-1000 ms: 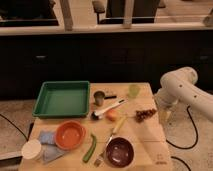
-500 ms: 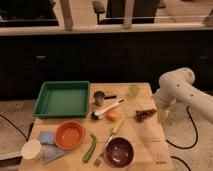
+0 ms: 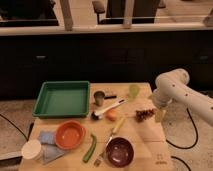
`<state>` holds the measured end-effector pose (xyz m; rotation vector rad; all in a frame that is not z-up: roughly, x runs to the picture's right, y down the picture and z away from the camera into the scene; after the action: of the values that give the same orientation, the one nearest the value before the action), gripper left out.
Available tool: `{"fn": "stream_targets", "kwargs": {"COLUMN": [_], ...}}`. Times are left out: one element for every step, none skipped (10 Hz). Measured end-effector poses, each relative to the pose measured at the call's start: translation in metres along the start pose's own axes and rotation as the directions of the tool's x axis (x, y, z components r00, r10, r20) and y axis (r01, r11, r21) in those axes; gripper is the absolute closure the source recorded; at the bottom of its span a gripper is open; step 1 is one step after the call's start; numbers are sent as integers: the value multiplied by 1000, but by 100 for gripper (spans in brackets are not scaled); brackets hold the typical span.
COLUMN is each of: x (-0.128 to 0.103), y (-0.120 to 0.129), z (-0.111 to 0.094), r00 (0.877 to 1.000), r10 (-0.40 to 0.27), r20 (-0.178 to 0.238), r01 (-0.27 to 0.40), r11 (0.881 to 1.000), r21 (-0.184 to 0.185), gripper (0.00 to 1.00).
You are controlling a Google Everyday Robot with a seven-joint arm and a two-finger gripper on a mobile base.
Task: Place grapes in red bowl
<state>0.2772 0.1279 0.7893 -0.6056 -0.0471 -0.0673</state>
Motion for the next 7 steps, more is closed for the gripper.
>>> {"fn": "stream_targets", "kwargs": {"x": [-2,-2,-2,-2,-3,-6,-7], "y": [-2,-2,-3,-4,-4,-4,-4], "z": [8,12,15,20,22,27,33], "r00": [1000,1000,1000,1000,1000,1000,999], "r10": [-10,-14,-19,-26,-26,-27,-27], "r20": [3,5,6,9,12,16,21], "r01": [10,14,19,26,27,27,28], "r11": [1000,1000,1000,1000,999,999,999], "r21": [-6,-9,-11,-16,-18,-23,-27], "gripper": [20,20,20,20,20,20,20]}}
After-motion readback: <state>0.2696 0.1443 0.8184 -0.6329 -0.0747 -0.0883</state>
